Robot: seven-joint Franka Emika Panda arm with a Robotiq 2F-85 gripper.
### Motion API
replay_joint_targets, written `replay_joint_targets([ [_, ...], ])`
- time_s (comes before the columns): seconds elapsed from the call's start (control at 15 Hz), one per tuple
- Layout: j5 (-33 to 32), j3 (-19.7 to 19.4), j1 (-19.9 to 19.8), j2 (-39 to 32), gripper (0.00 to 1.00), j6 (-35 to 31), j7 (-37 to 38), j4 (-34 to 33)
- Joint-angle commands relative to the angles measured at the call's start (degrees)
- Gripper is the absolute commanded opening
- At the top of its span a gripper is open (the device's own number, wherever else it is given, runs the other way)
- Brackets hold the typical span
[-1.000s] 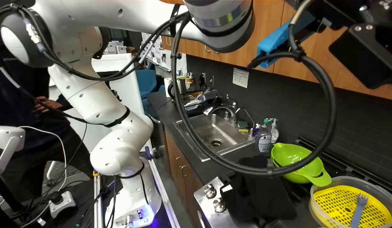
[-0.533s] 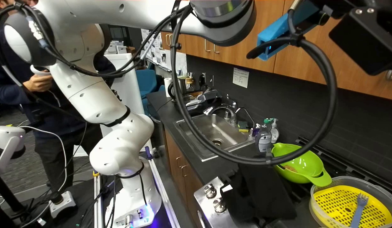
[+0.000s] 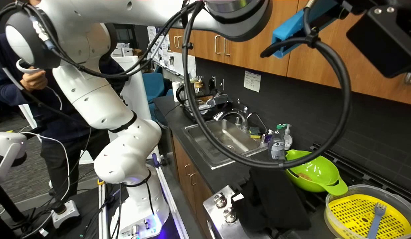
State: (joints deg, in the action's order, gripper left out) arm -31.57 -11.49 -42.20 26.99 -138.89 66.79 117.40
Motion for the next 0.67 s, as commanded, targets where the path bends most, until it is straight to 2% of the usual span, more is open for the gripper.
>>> replay_joint_targets([
  [0.0,8.62,-1.87,1.76,-1.12,1.0,4.41,-2.48,-4.02],
  [0.33,18.44,-4.6,2.36,-1.71,1.0,8.87,-4.12,-7.09],
  [0.6,28.74,-8.79,4.63,-2.03,1.0,12.42,-7.57,-9.43],
])
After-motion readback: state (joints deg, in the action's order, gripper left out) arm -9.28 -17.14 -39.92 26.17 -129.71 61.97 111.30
